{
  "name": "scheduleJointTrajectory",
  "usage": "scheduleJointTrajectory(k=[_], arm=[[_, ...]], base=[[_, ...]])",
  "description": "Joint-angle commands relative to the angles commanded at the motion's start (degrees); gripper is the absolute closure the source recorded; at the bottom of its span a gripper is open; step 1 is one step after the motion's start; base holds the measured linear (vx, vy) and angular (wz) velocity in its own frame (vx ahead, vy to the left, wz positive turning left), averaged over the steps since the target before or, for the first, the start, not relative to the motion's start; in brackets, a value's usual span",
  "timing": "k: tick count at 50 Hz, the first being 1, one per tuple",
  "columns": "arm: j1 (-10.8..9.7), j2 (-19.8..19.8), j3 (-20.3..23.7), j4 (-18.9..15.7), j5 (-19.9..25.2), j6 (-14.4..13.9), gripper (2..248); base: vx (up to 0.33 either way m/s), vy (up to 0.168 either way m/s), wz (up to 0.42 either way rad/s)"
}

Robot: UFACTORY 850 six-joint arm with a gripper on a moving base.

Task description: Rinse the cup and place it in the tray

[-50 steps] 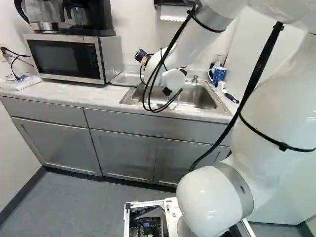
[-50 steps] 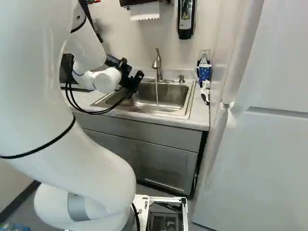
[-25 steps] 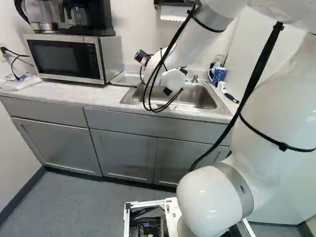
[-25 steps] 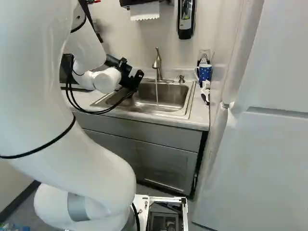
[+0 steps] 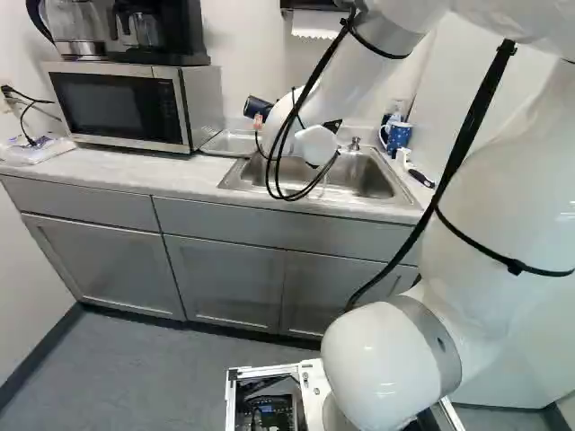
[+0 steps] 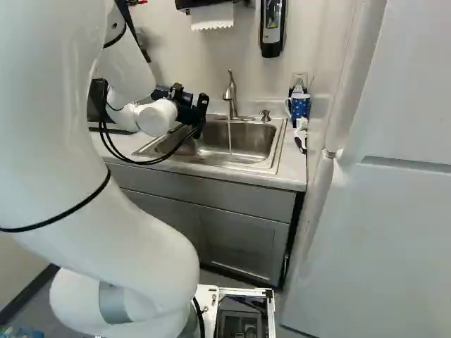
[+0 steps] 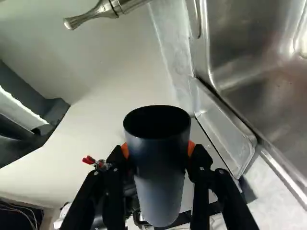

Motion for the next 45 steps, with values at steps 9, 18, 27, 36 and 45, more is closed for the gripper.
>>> scheduleJointTrajectory(k=[9,18,27,36,45], arm=[[0.0,0.0,0.0,0.0,0.0,-5.4,125],[0.0,0.0,0.0,0.0,0.0,-10.8,125],[0.0,0.0,0.0,0.0,0.0,-16.3,125],[0.0,0.0,0.0,0.0,0.0,-21.7,125],[0.0,0.0,0.0,0.0,0.0,-27.1,125]], base=[[0.000,0.000,0.000],[0.000,0.000,0.000],[0.000,0.000,0.000],[0.000,0.000,0.000],[0.000,0.000,0.000]])
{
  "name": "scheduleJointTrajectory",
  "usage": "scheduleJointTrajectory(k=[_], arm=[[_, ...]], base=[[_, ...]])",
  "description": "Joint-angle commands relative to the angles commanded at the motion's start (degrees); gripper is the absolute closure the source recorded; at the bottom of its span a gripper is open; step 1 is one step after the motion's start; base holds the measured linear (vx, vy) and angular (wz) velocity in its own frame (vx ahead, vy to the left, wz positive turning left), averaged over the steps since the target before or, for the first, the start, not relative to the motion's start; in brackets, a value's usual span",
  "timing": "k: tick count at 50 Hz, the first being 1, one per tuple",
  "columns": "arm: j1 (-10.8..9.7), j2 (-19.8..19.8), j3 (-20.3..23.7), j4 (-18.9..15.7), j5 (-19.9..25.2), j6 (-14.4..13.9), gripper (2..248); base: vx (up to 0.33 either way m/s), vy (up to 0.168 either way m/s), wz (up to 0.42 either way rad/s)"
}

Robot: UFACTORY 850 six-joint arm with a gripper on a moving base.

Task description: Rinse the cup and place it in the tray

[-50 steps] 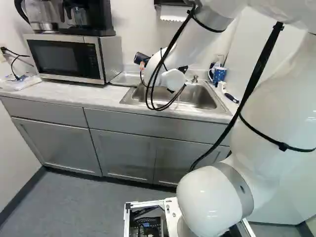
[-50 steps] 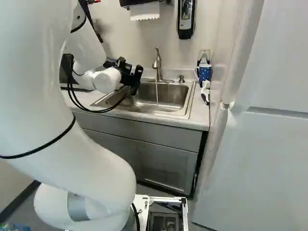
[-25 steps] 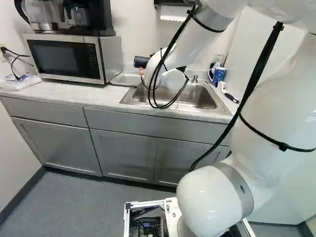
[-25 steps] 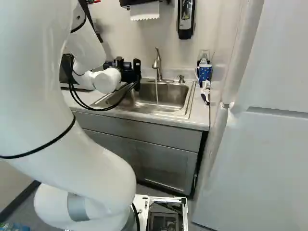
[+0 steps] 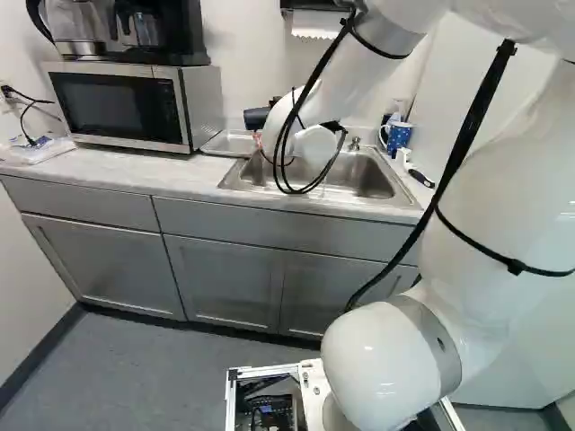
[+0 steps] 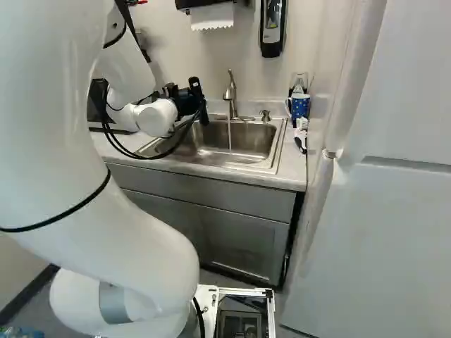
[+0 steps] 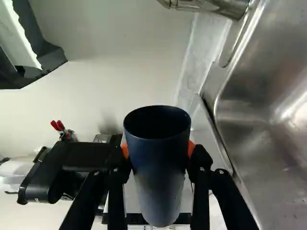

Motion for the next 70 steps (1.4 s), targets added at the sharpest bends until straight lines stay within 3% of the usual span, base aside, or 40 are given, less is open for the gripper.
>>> scheduleJointTrajectory(k=[70], arm=[[0.0,0.0,0.0,0.0,0.0,-42.1,125]], base=[[0.000,0.000,0.000]])
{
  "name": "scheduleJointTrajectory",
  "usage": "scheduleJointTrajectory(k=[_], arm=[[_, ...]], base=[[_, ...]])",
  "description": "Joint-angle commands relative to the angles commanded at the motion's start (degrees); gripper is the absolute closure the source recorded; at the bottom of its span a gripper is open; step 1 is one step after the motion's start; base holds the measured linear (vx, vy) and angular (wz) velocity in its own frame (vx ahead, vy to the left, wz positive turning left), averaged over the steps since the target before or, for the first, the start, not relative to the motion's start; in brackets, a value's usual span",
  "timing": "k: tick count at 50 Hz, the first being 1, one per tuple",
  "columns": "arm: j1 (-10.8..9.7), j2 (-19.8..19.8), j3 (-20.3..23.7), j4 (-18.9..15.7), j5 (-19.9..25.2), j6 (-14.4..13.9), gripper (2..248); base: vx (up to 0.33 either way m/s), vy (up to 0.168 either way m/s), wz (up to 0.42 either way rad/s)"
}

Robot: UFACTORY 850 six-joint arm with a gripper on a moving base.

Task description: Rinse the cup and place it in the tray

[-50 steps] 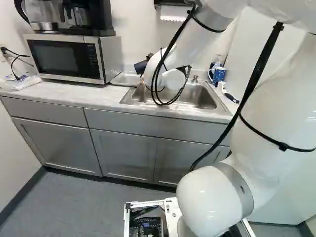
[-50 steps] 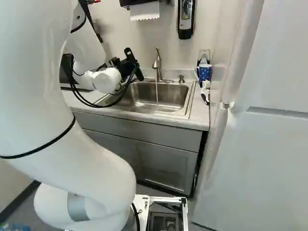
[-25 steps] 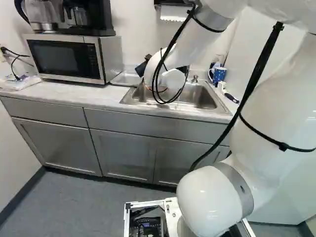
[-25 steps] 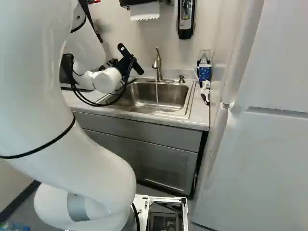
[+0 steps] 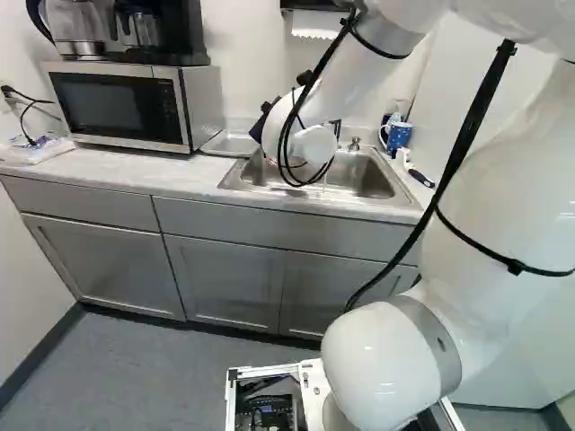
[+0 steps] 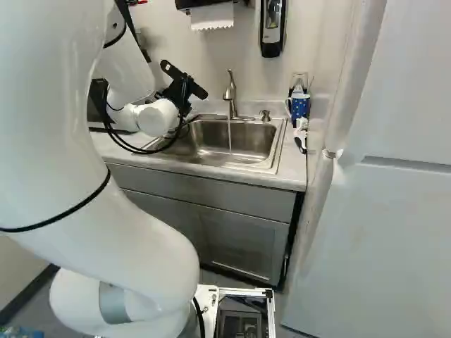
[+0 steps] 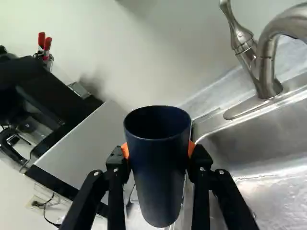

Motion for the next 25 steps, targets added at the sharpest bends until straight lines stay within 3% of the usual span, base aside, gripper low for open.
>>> scheduleJointTrajectory(k=[25], arm=[[0.0,0.0,0.0,0.0,0.0,-15.1,125]], base=[[0.000,0.000,0.000]])
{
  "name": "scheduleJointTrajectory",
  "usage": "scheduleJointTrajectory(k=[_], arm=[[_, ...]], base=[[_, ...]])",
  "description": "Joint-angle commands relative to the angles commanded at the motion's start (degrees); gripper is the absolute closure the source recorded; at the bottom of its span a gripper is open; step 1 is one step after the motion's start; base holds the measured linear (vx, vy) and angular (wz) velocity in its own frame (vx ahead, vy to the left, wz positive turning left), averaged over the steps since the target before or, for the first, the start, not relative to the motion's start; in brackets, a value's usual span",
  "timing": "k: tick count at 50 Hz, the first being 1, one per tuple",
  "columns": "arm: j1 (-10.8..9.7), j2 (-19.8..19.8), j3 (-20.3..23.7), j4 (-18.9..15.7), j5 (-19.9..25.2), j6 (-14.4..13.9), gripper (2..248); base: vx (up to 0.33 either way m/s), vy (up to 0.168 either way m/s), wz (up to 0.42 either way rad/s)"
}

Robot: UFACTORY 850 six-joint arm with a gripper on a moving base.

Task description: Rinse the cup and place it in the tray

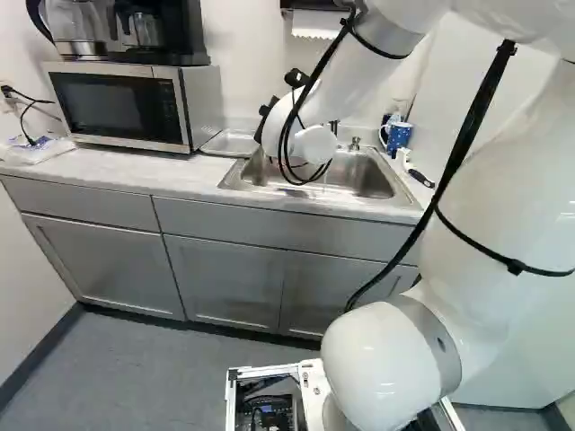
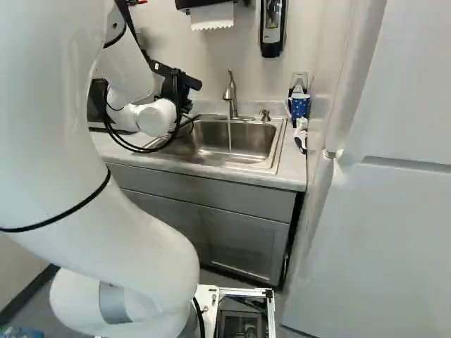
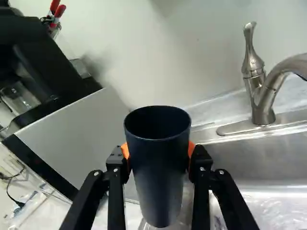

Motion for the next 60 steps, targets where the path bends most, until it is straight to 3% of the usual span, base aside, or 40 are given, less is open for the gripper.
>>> scheduleJointTrajectory(k=[32,55,60], arm=[[0.0,0.0,0.0,0.0,0.0,-19.3,125],[0.0,0.0,0.0,0.0,0.0,-19.3,125],[0.0,0.0,0.0,0.0,0.0,-20.7,125]], base=[[0.000,0.000,0.000],[0.000,0.000,0.000],[0.000,0.000,0.000]])
